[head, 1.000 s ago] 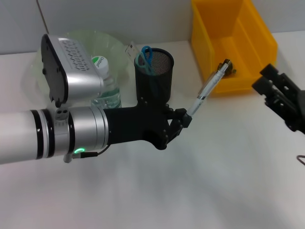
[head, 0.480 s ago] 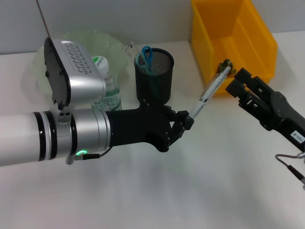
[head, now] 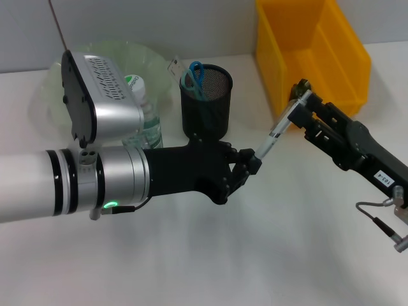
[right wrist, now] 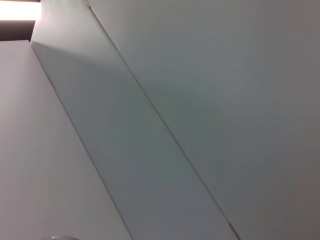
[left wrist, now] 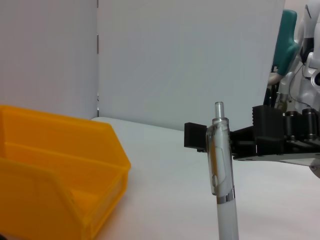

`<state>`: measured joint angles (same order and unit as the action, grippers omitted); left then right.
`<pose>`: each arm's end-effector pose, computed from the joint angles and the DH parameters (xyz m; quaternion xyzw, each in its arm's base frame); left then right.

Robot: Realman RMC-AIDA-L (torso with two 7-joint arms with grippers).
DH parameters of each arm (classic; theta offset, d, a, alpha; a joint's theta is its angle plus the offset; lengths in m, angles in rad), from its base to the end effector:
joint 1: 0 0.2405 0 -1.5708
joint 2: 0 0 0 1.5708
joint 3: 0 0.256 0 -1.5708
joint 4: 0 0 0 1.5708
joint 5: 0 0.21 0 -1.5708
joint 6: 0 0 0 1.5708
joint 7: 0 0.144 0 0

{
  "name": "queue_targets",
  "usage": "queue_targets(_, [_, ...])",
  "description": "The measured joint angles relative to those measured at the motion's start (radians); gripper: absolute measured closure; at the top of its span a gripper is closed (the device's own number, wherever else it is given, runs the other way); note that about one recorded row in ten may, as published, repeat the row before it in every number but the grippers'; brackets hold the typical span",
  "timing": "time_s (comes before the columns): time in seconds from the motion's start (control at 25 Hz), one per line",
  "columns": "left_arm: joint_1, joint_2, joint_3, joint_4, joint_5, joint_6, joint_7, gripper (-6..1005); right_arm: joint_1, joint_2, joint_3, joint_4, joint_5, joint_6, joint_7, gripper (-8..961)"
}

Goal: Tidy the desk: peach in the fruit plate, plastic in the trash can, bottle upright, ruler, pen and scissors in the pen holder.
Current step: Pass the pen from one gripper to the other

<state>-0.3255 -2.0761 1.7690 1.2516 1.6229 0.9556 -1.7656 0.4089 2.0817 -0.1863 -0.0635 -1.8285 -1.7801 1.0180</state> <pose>-0.1363 0.3076 -0.0791 -0.9672 -0.1186 -0.1937 0.1140 0.2771 0.2610 -0.0166 -0.7446 0.2957 0.5562 0.2208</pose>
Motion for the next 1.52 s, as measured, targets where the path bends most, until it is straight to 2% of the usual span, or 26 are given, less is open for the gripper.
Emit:
queue_targets(0.28, [-0.004, -0.001, 0.001, -0.012, -0.010, 0.000, 0.000, 850, 0.014, 0.001, -0.009, 0.002, 0.000, 0.035, 0.006, 167])
queue_targets(0.48, [-0.004, -0.001, 0.001, -0.012, -0.012, 0.000, 0.002, 849, 0.023, 0.001, -0.011, 0.002, 0.000, 0.039, 0.007, 285])
queue_targets(0.68, [-0.006, -0.001, 0.001, -0.013, -0.012, 0.000, 0.003, 847, 0.024, 0.001, -0.013, 0.007, -0.001, 0.038, 0.003, 524])
queue_targets(1.24, [-0.007, -0.001, 0.002, -0.018, -0.015, 0.000, 0.003, 844, 0.027, 0.001, -0.023, 0.010, -0.002, 0.037, -0.001, 760])
queue_targets(1.52, [-0.018, 0.002, -0.001, -0.073, -0.076, 0.003, 0.019, 843, 0.018, 0.001, -0.024, 0.011, -0.002, 0.011, -0.033, 804])
